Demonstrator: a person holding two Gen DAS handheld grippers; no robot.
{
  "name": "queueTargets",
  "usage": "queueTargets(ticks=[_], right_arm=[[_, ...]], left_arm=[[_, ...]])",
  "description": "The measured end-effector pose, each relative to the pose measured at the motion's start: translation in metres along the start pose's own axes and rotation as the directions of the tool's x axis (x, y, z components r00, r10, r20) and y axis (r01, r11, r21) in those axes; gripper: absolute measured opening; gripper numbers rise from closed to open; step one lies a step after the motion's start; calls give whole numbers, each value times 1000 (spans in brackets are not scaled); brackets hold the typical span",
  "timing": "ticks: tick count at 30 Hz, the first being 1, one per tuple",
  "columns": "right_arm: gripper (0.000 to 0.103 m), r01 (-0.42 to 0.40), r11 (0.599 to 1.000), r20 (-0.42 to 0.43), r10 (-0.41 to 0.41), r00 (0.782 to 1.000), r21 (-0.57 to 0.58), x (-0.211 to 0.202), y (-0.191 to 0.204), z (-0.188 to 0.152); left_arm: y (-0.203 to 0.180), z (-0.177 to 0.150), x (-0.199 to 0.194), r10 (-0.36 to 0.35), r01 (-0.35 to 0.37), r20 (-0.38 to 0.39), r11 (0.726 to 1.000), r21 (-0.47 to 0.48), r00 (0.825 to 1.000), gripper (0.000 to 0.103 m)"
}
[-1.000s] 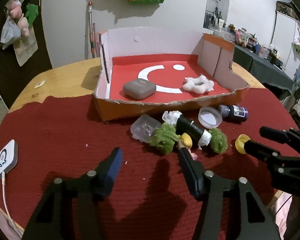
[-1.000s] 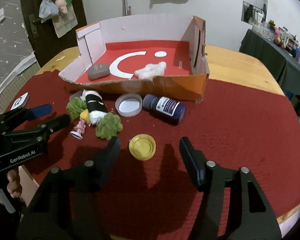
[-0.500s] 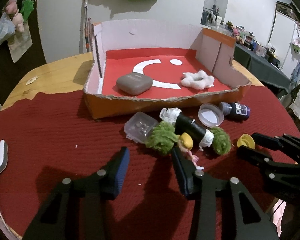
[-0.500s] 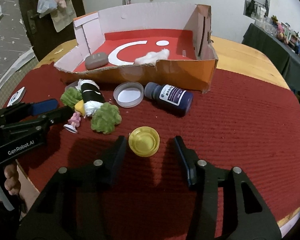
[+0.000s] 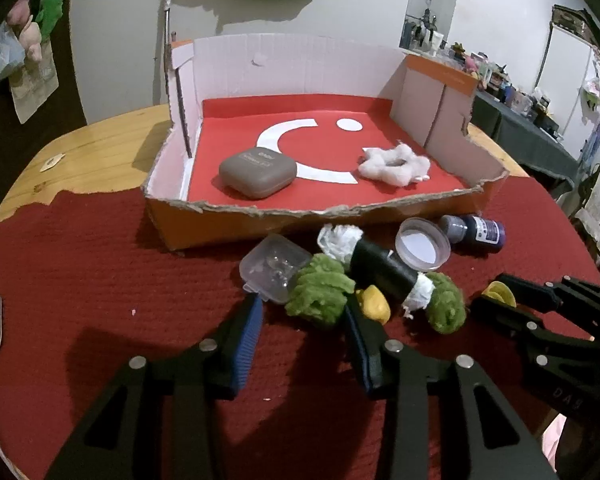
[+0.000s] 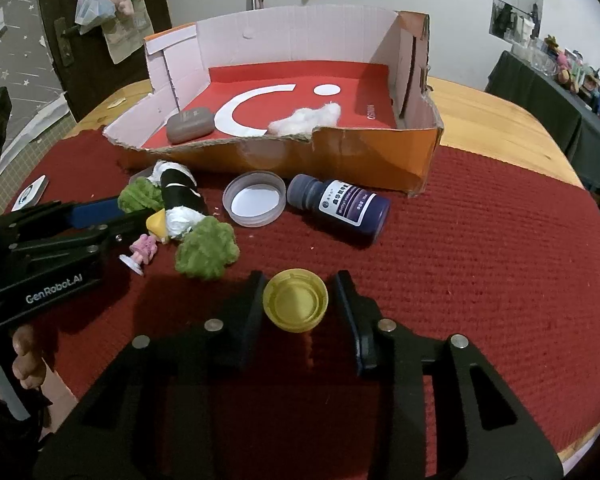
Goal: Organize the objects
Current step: 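Grasp the yellow bottle cap with the right gripper while the left grasps a green pom-pom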
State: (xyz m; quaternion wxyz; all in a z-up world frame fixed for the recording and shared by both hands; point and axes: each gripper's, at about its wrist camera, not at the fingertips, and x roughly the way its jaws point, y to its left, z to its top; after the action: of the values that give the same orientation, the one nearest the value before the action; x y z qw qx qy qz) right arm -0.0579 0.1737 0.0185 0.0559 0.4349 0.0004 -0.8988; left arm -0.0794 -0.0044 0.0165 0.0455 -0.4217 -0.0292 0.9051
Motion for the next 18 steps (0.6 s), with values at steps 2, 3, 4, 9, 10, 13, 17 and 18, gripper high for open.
queueTargets(ticks=[2,3,4,9,10,13,17,18], right_arm=[[30,-4,1000,2,4,1000,1,1,0,0],[30,-5,1000,2,5,1000,2,1,1,0],[29,-6,1000,2,6,1000,2,1,1,0],[29,-23,1000,3,23,1000,-6,-2,7,-2],[29,-27,1000,3,27,1000,-9,-2,9,-2],[29,-35,999,6,35,999,-16,-4,14,-2],[29,-41,999,13,42,999,-21,-7,17,-1],[29,-43,999,12,43,999,-23,-6,18,-1]], left_arm=[[0,0,-1,-18,18,0,1000,-3,1000,34],[-1,0,-1,-26,26,-3,1000,-5,1000,30],[-1,-2,-2,-36,36,-6,999,-2,999,24],[3,-7,-7,-38,38,-6,999,-11,999,23],[4,-7,-8,-38,38,-5,999,-13,999,23],[7,-7,-13,-36,36,4,999,-20,999,22],[8,-8,-19,-36,36,20,999,-23,999,21],[9,-9,-19,-38,38,19,999,-24,999,21]])
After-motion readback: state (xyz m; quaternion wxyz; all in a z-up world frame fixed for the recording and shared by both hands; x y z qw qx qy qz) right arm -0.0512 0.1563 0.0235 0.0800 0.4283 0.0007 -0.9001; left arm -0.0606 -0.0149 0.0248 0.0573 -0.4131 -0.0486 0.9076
